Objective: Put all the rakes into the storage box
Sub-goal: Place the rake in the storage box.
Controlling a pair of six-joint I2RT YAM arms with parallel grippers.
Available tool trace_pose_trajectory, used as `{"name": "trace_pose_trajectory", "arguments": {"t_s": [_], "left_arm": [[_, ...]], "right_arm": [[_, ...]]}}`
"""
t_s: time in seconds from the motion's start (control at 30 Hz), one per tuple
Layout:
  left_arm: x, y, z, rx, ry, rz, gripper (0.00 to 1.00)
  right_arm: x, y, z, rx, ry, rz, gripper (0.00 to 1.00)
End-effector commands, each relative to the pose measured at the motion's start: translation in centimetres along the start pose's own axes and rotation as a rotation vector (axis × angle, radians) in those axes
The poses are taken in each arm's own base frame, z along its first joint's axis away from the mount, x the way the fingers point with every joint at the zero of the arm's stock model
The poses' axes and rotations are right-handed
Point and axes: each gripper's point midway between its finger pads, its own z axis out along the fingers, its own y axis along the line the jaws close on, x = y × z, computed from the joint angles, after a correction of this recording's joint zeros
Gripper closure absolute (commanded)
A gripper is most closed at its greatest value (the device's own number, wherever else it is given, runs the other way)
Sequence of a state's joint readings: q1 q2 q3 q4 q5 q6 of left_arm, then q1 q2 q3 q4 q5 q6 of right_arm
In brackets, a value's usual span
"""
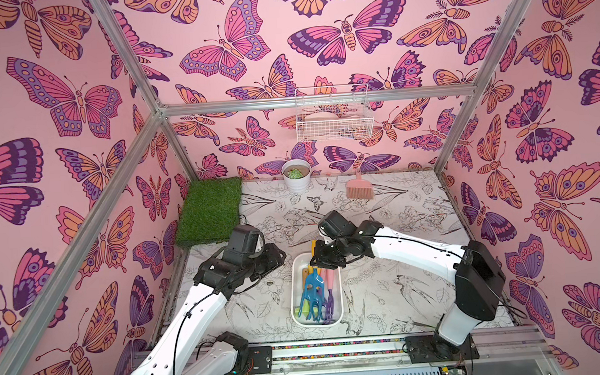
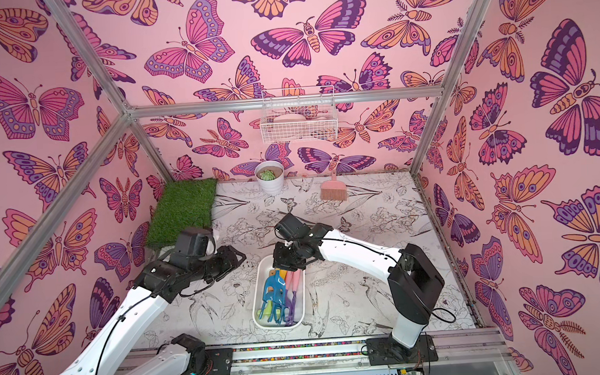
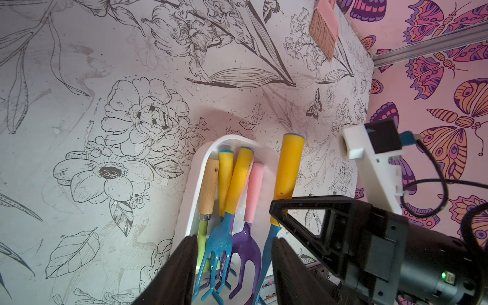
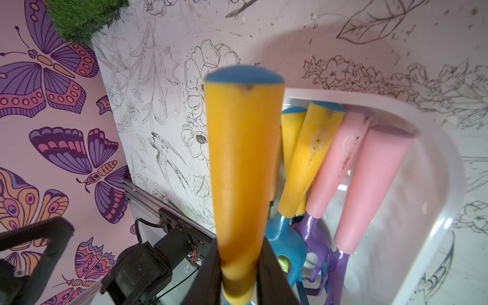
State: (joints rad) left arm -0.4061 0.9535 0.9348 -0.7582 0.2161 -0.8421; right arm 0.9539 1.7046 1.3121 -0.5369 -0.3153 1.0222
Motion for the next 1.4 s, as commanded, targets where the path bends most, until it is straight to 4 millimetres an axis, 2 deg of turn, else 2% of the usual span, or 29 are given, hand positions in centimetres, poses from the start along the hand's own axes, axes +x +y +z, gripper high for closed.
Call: {"name": "trace_pose_trajectory", "arguments": {"t_s": [0.0,0.13,0.17,0.2,0.23,0.43,0.47,0.53,0.6,0.7,0.73,0.8,0.87,0.97,1.03,1.1,1.17,1.27,1.37], "left_arm": [[0.2,0.6,-0.1,-0.024,0.000,-0.009,0.48],[-0.2,0.2,-0.3,-0.023,-0.004,0.003,0.48],[-0.4,0.1,-0.3,-0.024,-0.005,0.008,0.48],[-0.5,-0.1,-0.3,-0.025,-0.006,0.011,0.48],[-0.7,-0.2,-0.4,-0.024,-0.011,0.015,0.48],[-2.6,-1.4,-1.3,-0.019,-0.062,0.041,0.45],[-3.0,-1.5,-1.6,-0.020,-0.085,0.045,0.45],[-4.2,-1.7,-2.7,-0.023,-0.145,0.058,0.43],[-5.5,-1.7,-4.1,-0.026,-0.211,0.075,0.40],[-7.5,-1.1,-6.5,-0.077,-0.345,0.116,0.34],[-8.2,-0.9,-7.4,-0.098,-0.394,0.141,0.28],[-9.2,-0.5,-8.9,-0.141,-0.478,0.171,0.01],[-10.2,0.4,-10.2,-0.195,-0.561,0.182,0.01],[-11.3,3.3,-11.8,-0.284,-0.734,0.073,0.01],[-11.7,3.8,-12.2,-0.277,-0.827,0.128,0.01],[-11.9,3.3,-12.1,-0.233,-0.891,0.224,0.01],[-12.1,3.3,-11.2,-0.206,-0.937,0.292,0.01],[-12.5,5.5,-9.1,-0.271,-0.957,0.290,0.00],[-12.9,7.6,-6.2,-0.363,-0.935,0.344,0.01]], "right_arm": [[0.9,-0.1,0.7,0.001,0.018,0.030,0.76],[1.3,-0.3,-0.1,0.005,-0.002,0.027,0.49],[1.2,-0.1,-0.5,-0.002,-0.013,0.025,0.35],[1.2,0.0,-0.7,-0.005,-0.019,0.022,0.12],[1.1,0.2,-1.2,-0.011,-0.032,0.016,0.01],[-0.7,1.6,-4.4,-0.015,-0.157,-0.092,0.01],[-1.1,2.4,-6.2,-0.028,-0.201,-0.128,0.02],[-2.2,2.7,-8.4,0.012,-0.278,-0.205,0.02],[-3.4,2.4,-10.5,0.077,-0.366,-0.269,0.02],[-5.6,1.7,-14.9,0.180,-0.534,-0.349,0.02],[-6.4,1.2,-16.8,0.217,-0.613,-0.363,0.01],[-8.0,0.4,-20.6,0.277,-0.782,-0.376,0.02],[-9.0,-0.1,-23.6,0.311,-0.925,-0.421,0.01],[-9.7,-1.1,-26.3,0.368,-1.131,-0.527,0.02],[-9.4,-2.5,-28.2,0.396,-1.248,-0.533,0.02],[-9.6,-4.0,-28.6,0.407,-1.254,-0.559,0.01],[-10.4,-6.7,-28.5,0.416,-1.194,-0.513,0.01],[-11.6,-11.6,-28.3,0.479,-1.153,-0.414,0.01],[-12.1,-16.7,-27.9,0.573,-1.147,-0.348,0.01]]}}
